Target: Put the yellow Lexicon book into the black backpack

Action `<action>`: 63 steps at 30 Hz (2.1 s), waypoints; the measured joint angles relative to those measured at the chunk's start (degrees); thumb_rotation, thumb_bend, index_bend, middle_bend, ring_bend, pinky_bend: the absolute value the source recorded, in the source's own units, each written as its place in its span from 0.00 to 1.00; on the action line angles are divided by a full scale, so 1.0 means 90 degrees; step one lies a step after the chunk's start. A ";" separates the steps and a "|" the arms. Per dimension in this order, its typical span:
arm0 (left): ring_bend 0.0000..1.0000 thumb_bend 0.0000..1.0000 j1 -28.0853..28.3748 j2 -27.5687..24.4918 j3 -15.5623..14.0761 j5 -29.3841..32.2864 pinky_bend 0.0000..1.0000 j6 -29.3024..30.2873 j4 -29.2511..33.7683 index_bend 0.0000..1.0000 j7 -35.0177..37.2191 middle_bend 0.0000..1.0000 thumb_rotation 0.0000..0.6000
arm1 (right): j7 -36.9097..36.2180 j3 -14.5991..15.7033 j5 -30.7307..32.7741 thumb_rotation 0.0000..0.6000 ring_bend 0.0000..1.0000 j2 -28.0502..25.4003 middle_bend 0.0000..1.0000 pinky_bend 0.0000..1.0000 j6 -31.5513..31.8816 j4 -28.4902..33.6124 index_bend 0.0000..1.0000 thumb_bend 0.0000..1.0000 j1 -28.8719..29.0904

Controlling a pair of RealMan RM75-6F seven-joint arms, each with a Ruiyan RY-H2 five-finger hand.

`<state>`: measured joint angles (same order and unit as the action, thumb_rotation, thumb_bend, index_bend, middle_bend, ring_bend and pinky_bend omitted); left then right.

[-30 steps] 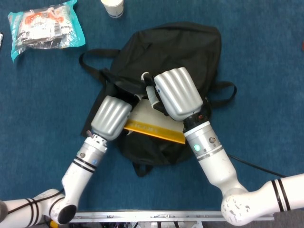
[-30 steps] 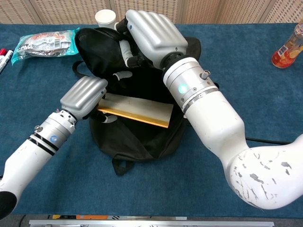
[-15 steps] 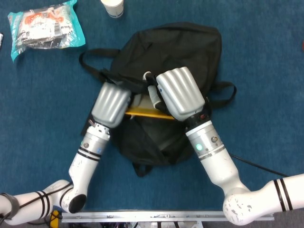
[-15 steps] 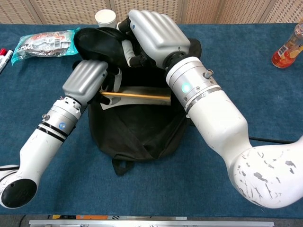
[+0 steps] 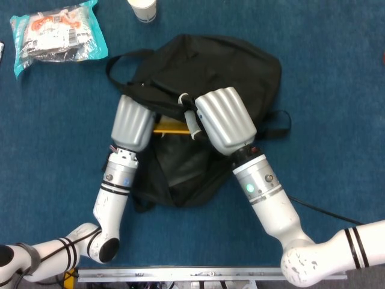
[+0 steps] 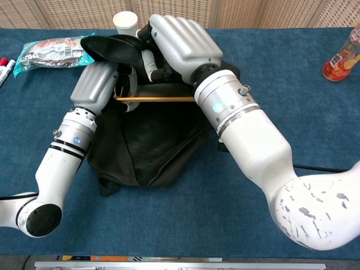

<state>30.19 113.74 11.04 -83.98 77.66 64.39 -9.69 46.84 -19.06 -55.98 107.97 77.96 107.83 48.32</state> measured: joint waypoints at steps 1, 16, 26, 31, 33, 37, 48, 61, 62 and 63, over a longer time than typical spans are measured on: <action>0.59 0.17 0.0005 0.0010 -0.0072 -0.0031 0.71 -0.0015 -0.0048 0.54 -0.0076 0.68 1.00 | -0.0004 -0.0002 0.0000 1.00 0.66 -0.0003 0.74 0.90 0.0001 0.0011 0.81 0.62 0.0000; 0.00 0.03 -0.0178 -0.0570 -0.0323 0.0392 0.01 -0.0509 0.0873 0.00 -0.1554 0.00 1.00 | -0.0070 -0.0010 -0.0018 1.00 0.66 -0.0139 0.74 0.90 0.0011 0.0062 0.81 0.62 -0.0032; 0.00 0.00 -0.0306 -0.1264 -0.0657 0.0297 0.00 -0.0543 0.1471 0.00 -0.2250 0.00 1.00 | -0.0242 0.0033 -0.0049 1.00 0.66 -0.0316 0.74 0.90 -0.0068 0.0071 0.81 0.62 -0.0097; 0.00 0.00 -0.0353 -0.1589 -0.0813 0.0326 0.00 -0.0636 0.1821 0.00 -0.2792 0.00 1.00 | -0.0295 0.0070 -0.0065 1.00 0.66 -0.0414 0.74 0.90 -0.0092 0.0112 0.81 0.62 -0.0132; 0.00 0.00 -0.0386 -0.1765 -0.0879 0.0347 0.00 -0.0664 0.2027 0.00 -0.2954 0.00 1.00 | -0.0329 0.0095 -0.0075 1.00 0.66 -0.0465 0.74 0.90 -0.0117 0.0150 0.81 0.62 -0.0149; 0.00 0.00 -0.0460 -0.2116 -0.0941 0.0427 0.00 -0.0679 0.2395 0.00 -0.3121 0.00 1.00 | -0.0375 0.0191 -0.0130 1.00 0.66 -0.0557 0.74 0.90 -0.0150 0.0232 0.81 0.62 -0.0190; 0.00 0.00 -0.0747 -0.3081 -0.0859 0.0569 0.00 -0.0359 0.3071 0.00 -0.2790 0.00 1.00 | -0.0598 0.0686 -0.0394 1.00 0.66 -0.0883 0.74 0.90 -0.0331 0.0535 0.81 0.62 -0.0390; 0.00 0.00 -0.0978 -0.3791 -0.0400 0.0905 0.00 0.0015 0.3229 0.00 -0.2130 0.00 1.00 | -0.0618 0.1085 -0.0254 1.00 0.42 -0.1130 0.45 0.67 -0.0998 0.0650 0.41 0.19 -0.0363; 0.00 0.00 -0.0985 -0.3811 -0.0374 0.0930 0.00 0.0026 0.3223 0.00 -0.2092 0.00 1.00 | -0.0605 0.1096 -0.0163 1.00 0.38 -0.1192 0.41 0.65 -0.1092 0.0679 0.35 0.12 -0.0338; 0.00 0.00 -0.0989 -0.3831 -0.0356 0.0949 0.00 0.0029 0.3220 0.00 -0.2068 0.00 1.00 | -0.0596 0.1103 -0.0102 1.00 0.36 -0.1241 0.37 0.63 -0.1154 0.0703 0.30 0.05 -0.0319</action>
<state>21.29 79.26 7.84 -75.44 77.92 93.37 -28.30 41.47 -9.13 -56.90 96.79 67.58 114.15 45.45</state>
